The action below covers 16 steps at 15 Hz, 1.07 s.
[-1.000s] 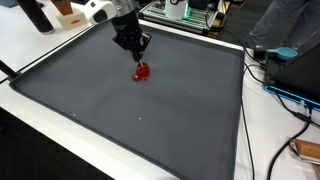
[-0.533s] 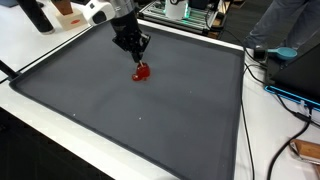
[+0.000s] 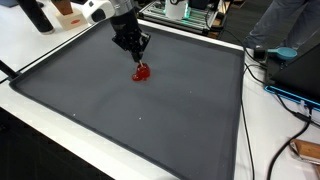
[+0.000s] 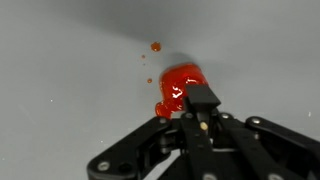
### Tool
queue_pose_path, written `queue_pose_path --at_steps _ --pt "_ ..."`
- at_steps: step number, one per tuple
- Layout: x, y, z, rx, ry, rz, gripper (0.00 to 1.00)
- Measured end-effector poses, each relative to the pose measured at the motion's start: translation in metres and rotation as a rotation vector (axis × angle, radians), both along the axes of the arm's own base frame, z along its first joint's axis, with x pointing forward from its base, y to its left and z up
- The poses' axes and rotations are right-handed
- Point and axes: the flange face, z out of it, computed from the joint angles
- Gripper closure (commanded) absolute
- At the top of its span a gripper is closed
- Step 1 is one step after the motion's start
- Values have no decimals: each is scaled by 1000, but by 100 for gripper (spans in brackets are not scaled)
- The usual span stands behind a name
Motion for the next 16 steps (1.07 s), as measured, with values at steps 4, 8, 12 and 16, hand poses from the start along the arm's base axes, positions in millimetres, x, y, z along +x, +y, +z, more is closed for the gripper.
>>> queue_pose_path --at_steps 4,8,12,16 --pt "1 0 17 0 -23 -1 97" --pt "0 1 38 -1 -36 -2 97" --pt "-2 4 60 -7 -39 -9 97" --pt "-4 9 84 -12 -45 -25 97"
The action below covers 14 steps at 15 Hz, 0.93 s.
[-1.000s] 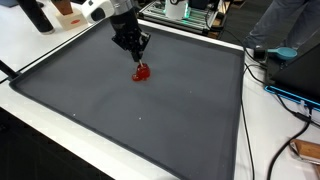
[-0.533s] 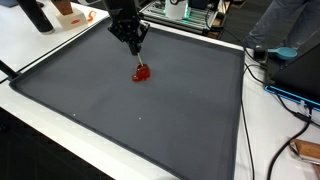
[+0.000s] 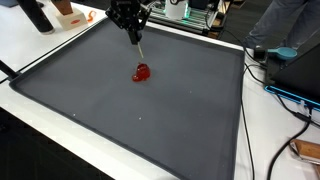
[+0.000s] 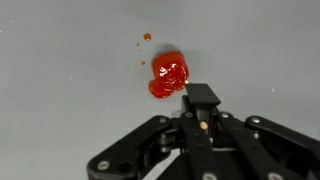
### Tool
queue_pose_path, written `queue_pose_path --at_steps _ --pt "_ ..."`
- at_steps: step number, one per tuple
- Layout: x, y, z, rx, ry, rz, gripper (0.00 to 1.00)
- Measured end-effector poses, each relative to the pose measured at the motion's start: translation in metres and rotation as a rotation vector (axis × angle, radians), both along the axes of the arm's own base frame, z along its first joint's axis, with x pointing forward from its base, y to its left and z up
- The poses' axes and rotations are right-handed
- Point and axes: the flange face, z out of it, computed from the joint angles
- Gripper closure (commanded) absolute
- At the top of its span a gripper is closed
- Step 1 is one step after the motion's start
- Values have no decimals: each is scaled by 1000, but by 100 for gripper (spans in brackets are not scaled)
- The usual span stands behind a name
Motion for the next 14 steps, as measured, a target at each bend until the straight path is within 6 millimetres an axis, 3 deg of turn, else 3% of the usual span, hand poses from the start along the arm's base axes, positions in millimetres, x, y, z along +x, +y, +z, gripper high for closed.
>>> queue_pose_path --at_steps 12,13,14 --pt "-4 16 40 -20 -8 -28 97" --pt "-4 16 43 -27 -10 -25 87" --pt "-3 17 44 -27 -12 -25 87"
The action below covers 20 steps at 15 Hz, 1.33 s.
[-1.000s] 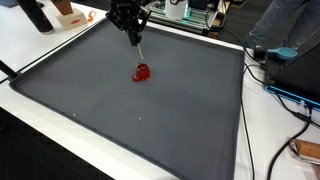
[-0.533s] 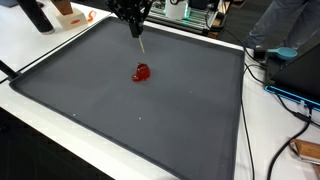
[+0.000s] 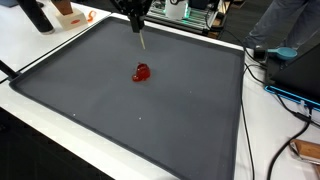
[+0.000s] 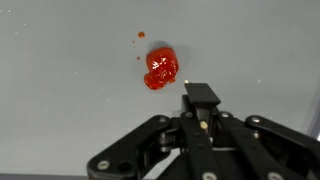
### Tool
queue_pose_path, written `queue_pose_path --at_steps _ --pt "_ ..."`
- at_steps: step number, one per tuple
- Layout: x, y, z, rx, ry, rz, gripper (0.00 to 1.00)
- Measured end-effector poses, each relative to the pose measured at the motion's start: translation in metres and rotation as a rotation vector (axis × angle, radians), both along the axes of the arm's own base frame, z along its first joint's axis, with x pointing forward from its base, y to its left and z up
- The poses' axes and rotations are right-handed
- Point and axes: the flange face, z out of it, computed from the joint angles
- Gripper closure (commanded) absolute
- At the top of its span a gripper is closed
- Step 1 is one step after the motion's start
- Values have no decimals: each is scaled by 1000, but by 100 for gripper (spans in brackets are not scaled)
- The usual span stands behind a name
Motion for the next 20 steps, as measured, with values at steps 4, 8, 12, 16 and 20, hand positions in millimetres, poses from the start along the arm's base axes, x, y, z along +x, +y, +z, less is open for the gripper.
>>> queue_pose_path --at_steps 4,8,12,16,20 --pt "1 0 -1 0 0 0 97" --pt "6 -9 -4 87 3 16 97" --pt "19 -30 -24 242 0 72 97" --pt "27 -37 -58 366 10 110 97" --pt "29 -27 -88 454 19 155 97"
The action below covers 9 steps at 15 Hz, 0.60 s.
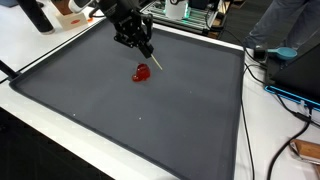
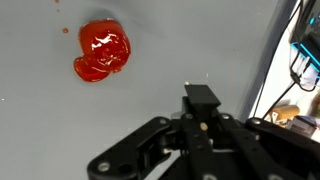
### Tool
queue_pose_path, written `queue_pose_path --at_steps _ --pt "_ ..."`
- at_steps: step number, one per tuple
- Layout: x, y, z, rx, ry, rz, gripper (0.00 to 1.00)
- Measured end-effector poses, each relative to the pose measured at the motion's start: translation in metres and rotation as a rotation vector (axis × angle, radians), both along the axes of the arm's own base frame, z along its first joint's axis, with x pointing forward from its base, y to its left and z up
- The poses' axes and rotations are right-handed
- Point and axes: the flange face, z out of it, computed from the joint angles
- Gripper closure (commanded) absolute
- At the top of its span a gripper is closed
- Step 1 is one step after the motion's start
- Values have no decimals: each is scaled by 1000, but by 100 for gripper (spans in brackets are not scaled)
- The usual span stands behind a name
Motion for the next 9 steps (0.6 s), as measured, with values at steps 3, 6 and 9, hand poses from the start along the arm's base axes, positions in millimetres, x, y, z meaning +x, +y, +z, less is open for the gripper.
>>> queue_pose_path --at_steps 3,6,9 --pt "1 5 -19 44 -15 33 97" --pt "5 7 -37 63 -42 46 97" --pt "5 11 -54 96 -46 54 97"
